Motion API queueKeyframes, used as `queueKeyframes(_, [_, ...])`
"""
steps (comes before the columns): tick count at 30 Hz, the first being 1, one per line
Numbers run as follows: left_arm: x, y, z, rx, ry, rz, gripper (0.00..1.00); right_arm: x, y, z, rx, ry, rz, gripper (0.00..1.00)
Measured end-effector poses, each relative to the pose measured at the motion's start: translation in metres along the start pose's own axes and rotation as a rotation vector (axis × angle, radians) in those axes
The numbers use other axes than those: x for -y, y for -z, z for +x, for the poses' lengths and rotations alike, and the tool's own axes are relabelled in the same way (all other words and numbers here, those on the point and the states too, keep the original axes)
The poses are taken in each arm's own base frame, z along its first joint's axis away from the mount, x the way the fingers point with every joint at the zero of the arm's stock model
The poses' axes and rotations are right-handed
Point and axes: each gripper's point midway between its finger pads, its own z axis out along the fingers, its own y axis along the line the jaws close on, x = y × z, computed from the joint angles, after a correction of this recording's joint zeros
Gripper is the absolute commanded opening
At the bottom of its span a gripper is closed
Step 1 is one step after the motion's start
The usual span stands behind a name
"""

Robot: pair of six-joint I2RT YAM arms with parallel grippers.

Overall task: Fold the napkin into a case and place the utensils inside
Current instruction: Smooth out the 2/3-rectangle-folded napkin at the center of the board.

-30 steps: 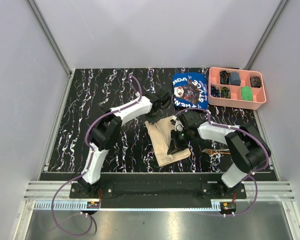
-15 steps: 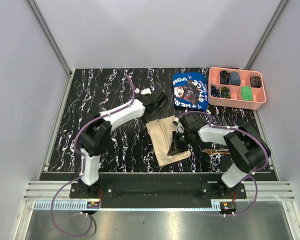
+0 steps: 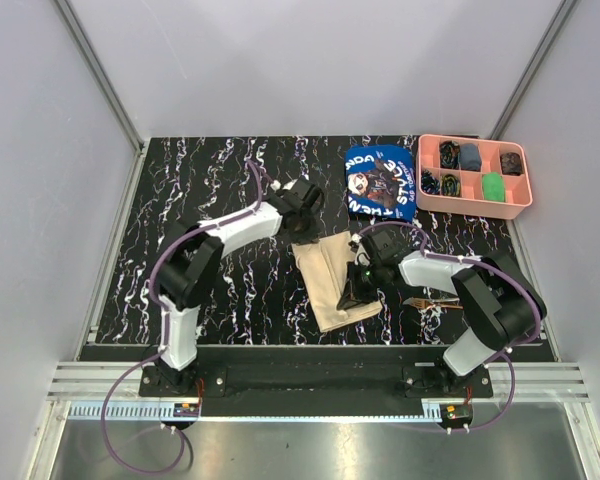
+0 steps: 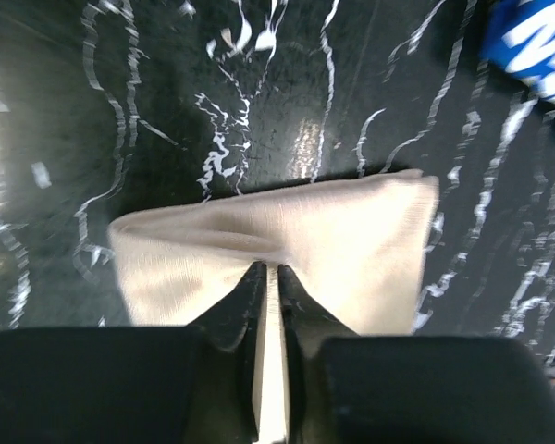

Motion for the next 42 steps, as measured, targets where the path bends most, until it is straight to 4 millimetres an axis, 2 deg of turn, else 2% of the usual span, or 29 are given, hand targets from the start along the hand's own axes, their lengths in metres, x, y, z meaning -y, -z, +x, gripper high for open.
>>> queueKeyframes(5, [0.000, -0.030, 0.016, -0.073, -0.006, 0.000, 0.08, 0.001, 0.000, 0.001, -0.003, -0.003, 0.008, 0.09])
queueKeyframes(9, [0.006, -0.040, 0.019, -0.098, -0.009, 0.021, 0.06, 0.002, 0.001, 0.001, -0.004, -0.004, 0.014, 0.23])
queueKeyframes(10, [0.008, -0.041, 0.019, -0.099, -0.011, 0.028, 0.06, 0.002, 0.001, 0.001, -0.004, -0.003, 0.015, 0.33])
queueKeyframes(13, [0.012, -0.043, 0.018, -0.099, -0.016, 0.044, 0.06, 0.003, 0.008, -0.003, 0.010, 0.014, 0.048, 0.48])
queueKeyframes(15, [0.013, -0.044, 0.018, -0.097, -0.022, 0.049, 0.06, 0.003, 0.017, -0.008, 0.032, 0.034, 0.087, 0.52])
queueKeyframes(19, [0.013, -0.044, 0.016, -0.100, -0.024, 0.059, 0.06, -0.012, 0.037, -0.025, 0.088, 0.086, 0.096, 0.52])
queueKeyframes(22, [0.013, -0.044, 0.014, -0.101, -0.023, 0.064, 0.05, -0.022, 0.042, -0.033, 0.105, 0.107, 0.076, 0.40])
queueKeyframes(23, [0.013, -0.044, 0.013, -0.100, -0.021, 0.064, 0.05, -0.024, 0.042, -0.033, 0.102, 0.108, 0.069, 0.30])
queueKeyframes(26, [0.013, -0.044, 0.013, -0.105, -0.019, 0.069, 0.05, -0.027, 0.034, -0.026, 0.070, 0.091, 0.020, 0.17])
queueKeyframes(28, [0.013, -0.044, 0.013, -0.110, -0.018, 0.072, 0.05, -0.024, 0.025, -0.020, 0.046, 0.077, -0.007, 0.15])
queueKeyframes(33, [0.016, -0.048, 0.015, -0.131, -0.019, 0.098, 0.05, 0.005, 0.006, 0.012, -0.052, -0.003, 0.025, 0.15])
queueKeyframes(37, [0.018, -0.048, 0.014, -0.140, -0.034, 0.115, 0.05, 0.001, 0.013, 0.004, -0.019, 0.018, 0.038, 0.20])
queueKeyframes(39, [0.018, -0.047, 0.014, -0.145, -0.038, 0.123, 0.05, -0.012, 0.020, -0.007, 0.005, 0.037, 0.021, 0.20])
queueKeyframes(42, [0.019, -0.047, 0.014, -0.154, -0.044, 0.139, 0.04, -0.038, 0.029, -0.033, 0.053, 0.079, -0.027, 0.20])
